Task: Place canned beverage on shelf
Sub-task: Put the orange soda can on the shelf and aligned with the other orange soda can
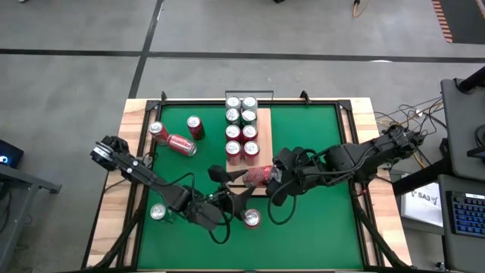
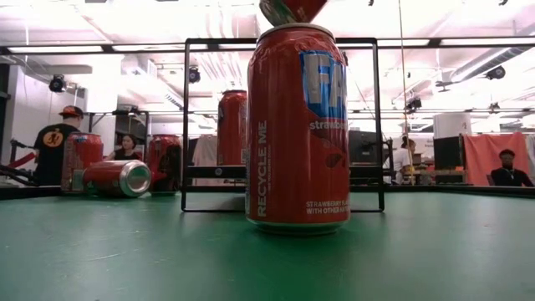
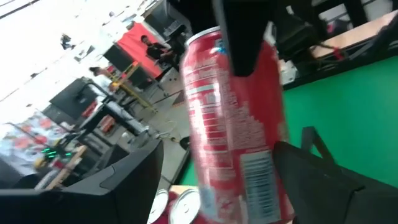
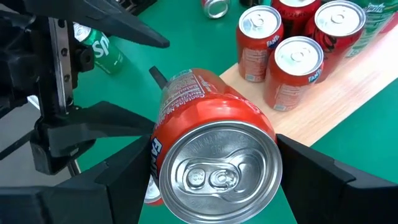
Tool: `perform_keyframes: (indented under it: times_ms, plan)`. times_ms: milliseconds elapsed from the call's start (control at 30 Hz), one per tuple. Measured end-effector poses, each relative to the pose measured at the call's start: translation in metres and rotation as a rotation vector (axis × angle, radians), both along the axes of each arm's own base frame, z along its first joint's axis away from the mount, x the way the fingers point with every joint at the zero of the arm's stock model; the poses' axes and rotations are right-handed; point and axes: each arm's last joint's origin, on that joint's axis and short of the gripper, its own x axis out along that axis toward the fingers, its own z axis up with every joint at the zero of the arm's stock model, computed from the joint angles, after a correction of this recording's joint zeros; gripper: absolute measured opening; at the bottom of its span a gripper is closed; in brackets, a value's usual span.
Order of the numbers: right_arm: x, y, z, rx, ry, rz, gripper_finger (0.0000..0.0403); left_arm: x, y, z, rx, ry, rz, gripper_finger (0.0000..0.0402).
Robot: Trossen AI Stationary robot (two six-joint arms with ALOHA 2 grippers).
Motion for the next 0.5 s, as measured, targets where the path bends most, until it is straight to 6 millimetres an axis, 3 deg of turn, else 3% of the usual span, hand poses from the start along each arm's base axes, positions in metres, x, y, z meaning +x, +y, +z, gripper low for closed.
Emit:
perform_keyframes:
  times_ms: [167,500]
  plan:
    - [0.001,0.0,0.0007,0.01,-0.014,-0.011,0.0286,0.0014,-0.0022,-0.0009,-0.055,-0.003,-0.086,0.029]
    - [0.0047,0.0013,0.0039,0.005,-0.066,-0.008,0.0286,0.0047,0.004,-0.001,-0.113,-0.053,-0.042,0.029]
